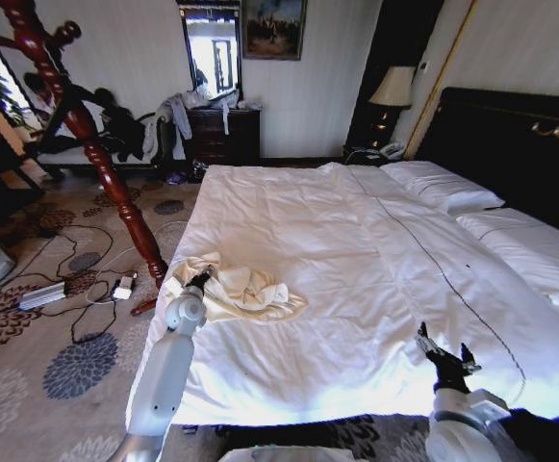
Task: Pick up the clothes from the bed and hang them on the clothes hanger.
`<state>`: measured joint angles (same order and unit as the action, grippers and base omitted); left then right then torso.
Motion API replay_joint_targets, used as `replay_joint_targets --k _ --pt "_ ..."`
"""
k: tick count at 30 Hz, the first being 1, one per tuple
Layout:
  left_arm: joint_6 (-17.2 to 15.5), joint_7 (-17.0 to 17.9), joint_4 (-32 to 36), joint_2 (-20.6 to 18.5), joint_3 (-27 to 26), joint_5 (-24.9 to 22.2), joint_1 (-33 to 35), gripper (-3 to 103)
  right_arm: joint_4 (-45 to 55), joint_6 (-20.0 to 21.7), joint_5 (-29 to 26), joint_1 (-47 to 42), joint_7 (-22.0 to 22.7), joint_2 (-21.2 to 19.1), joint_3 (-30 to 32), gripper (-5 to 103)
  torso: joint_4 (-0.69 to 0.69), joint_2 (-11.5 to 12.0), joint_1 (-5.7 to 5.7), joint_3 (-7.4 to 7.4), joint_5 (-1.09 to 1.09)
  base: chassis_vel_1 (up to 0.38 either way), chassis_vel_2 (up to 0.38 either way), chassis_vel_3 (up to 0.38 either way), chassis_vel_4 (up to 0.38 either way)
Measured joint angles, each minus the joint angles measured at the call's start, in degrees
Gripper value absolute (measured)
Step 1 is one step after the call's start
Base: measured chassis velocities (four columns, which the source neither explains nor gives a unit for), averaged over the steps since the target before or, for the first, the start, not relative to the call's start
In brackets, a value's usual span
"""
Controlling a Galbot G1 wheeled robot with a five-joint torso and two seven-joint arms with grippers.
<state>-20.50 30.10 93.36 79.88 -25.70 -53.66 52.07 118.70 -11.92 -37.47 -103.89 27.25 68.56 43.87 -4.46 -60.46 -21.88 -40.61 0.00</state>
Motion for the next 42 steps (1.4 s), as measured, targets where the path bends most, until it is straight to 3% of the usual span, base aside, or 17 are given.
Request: replay_joint_targets --k 2,5,7,10,15,23,26,28,30,31,34,37,41,42 --pt "-0.13 0.00 0.05 -0.07 -0.08 -0.34 0.08 47 -0.05 0.00 0.00 0.03 0.01 0.01 -0.03 100 0.00 0.00 0.00 0.00 0.00 0.000 0.000 0.000 0.000" --pt "-0.69 0.11 0.40 -0.19 -0.20 -1.83 0.23 31 -0.07 0.00 0.00 0.10 0.03 0.06 -0.07 100 0.00 0.00 0.00 0.00 0.00 0.000 0.000 0.000 0.000" --pt "-0.75 0.14 0.49 -0.20 -0.23 -2.07 0.28 31 -0.08 0.00 -0.01 0.11 0.04 0.06 -0.07 100 0.00 0.00 0.00 0.00 0.00 0.000 0.000 0.000 0.000" --pt "-0.76 0.26 1.45 -0.26 -0.51 -2.31 0.80 15 -0.08 0.01 -0.06 0.10 0.09 0.01 -0.03 100 0.00 0.00 0.00 0.00 0.00 0.000 0.000 0.000 0.000" --pt "-0.55 0.06 3.28 -1.05 -1.04 -3.48 2.05 2 -0.07 0.01 -0.20 0.10 0.19 -0.20 0.14 100 0.00 0.00 0.00 0.00 0.00 0.000 0.000 0.000 0.000" --pt "1.16 -2.28 6.09 -4.03 -1.52 -3.49 3.59 0 -0.11 0.01 -0.22 0.21 0.23 -0.38 0.00 100 0.00 0.00 0.00 0.00 -0.02 0.000 0.000 0.000 0.000" --pt "3.92 -6.15 10.24 -10.93 0.01 -1.14 3.38 0 -0.12 0.01 -0.34 0.15 0.29 -1.32 -0.01 100 0.02 0.01 0.00 0.00 -0.01 0.000 0.000 0.000 0.000" --pt "4.33 -6.83 11.60 -12.86 0.40 -1.23 2.88 0 -0.11 0.01 -0.43 0.17 0.30 -1.62 0.00 100 0.03 0.01 0.00 0.00 -0.02 0.000 0.000 0.000 0.000" --pt "4.78 -7.86 16.29 -17.71 0.86 -5.36 0.30 0 -0.02 -0.01 -0.93 0.36 0.32 -2.34 -0.01 100 -0.01 0.01 0.00 0.00 0.00 0.000 0.000 0.000 0.000" --pt "4.78 -7.86 16.29 -17.71 0.86 -5.36 0.30 0 -0.02 -0.01 -0.93 0.36 0.32 -2.34 -0.01 100 -0.01 0.01 0.00 0.00 0.00 0.000 0.000 0.000 0.000" --pt "4.79 -8.05 22.94 -21.56 -0.49 -13.71 -2.34 0 1.01 0.22 -3.53 0.54 0.83 -3.58 -0.06 100 -0.03 0.01 0.00 0.00 0.01 0.000 0.000 0.000 0.000" --pt "4.79 -8.16 26.46 -23.11 -2.44 -17.57 -0.63 0 2.12 0.67 -6.33 0.55 1.31 -4.45 -0.09 100 -0.02 0.01 0.00 0.01 0.02 0.000 0.000 0.000 0.000" --pt "4.74 -8.19 27.33 -25.04 -3.14 -13.74 6.71 0 4.02 1.41 -9.09 0.18 1.76 -6.29 -0.52 100 0.01 0.01 0.00 0.00 0.00 0.000 0.000 0.000 0.000" --pt "4.79 -8.27 26.87 -25.45 -3.01 -10.68 9.70 0 4.99 1.92 -9.44 -0.21 1.92 -7.34 -0.73 100 0.02 0.01 0.00 0.00 -0.03 0.000 0.000 0.000 0.000"
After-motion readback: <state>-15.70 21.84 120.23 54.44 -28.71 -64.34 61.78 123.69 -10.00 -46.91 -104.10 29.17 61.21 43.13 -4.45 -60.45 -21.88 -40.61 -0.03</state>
